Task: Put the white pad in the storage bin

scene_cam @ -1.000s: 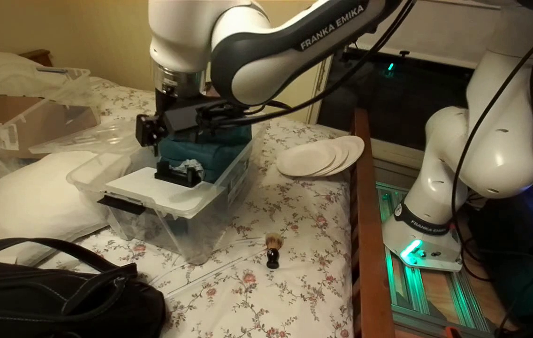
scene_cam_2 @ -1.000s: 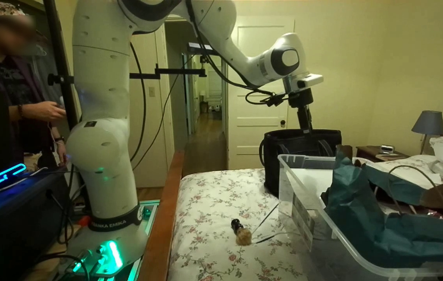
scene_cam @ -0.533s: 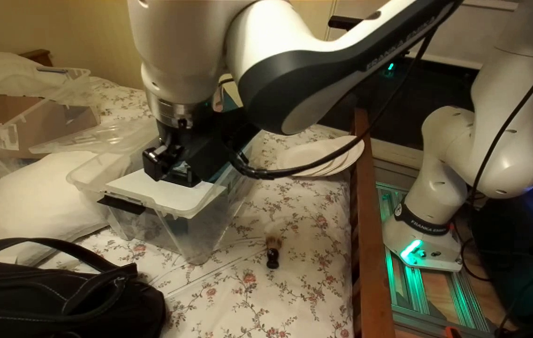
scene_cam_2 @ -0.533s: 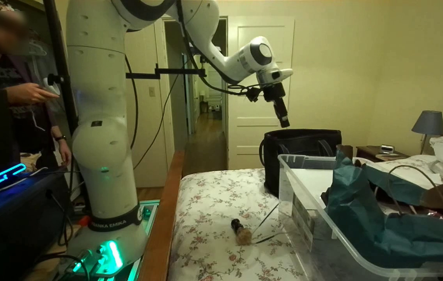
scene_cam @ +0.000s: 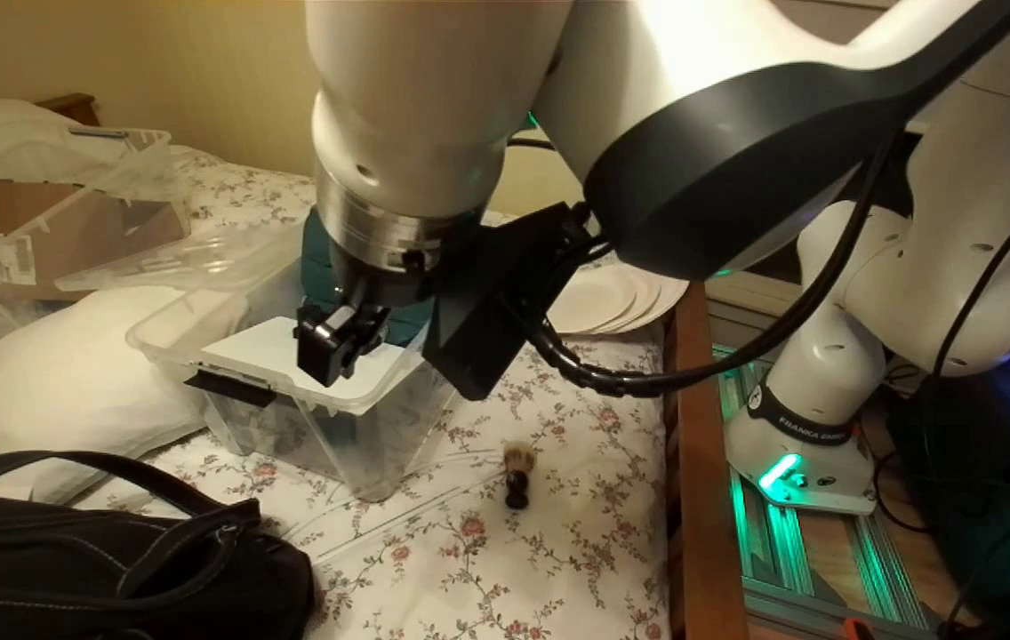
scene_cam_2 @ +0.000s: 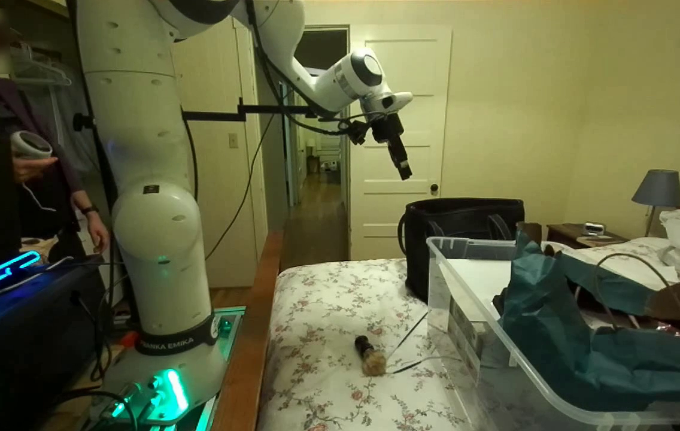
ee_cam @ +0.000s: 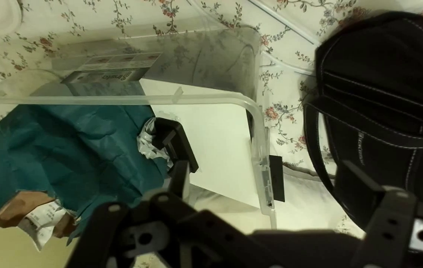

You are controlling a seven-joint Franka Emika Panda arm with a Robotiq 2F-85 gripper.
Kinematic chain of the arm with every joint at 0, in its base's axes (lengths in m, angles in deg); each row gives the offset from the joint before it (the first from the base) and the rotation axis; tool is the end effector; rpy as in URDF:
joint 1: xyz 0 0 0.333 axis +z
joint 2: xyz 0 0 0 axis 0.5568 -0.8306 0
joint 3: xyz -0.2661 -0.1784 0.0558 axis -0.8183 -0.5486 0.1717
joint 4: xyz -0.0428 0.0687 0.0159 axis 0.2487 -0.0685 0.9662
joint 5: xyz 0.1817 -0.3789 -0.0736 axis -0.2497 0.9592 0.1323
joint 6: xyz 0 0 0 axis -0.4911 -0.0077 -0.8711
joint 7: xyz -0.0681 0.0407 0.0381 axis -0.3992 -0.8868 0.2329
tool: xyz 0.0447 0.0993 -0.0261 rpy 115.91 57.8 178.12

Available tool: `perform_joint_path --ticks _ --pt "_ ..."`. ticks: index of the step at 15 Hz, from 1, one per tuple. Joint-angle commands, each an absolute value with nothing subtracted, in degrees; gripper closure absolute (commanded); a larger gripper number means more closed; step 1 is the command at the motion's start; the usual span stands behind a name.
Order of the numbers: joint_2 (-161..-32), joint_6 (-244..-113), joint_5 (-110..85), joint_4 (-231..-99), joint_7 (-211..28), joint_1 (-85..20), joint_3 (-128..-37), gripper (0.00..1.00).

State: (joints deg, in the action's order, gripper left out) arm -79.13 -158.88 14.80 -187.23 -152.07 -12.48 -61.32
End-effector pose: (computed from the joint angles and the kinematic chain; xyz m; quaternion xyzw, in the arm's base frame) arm 0.4781 0.3429 0.4651 0.9635 -0.1153 0.1964 0.1406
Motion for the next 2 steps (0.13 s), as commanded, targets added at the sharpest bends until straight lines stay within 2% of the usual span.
perform_joint_path --ticks 1,2 --pt "-78.76 -158.73 14.76 -187.43 -152.06 -13.42 -60.34 0.0" --pt "-78.51 -158.76 14.75 -187.73 -152.06 -13.49 -60.32 0.0"
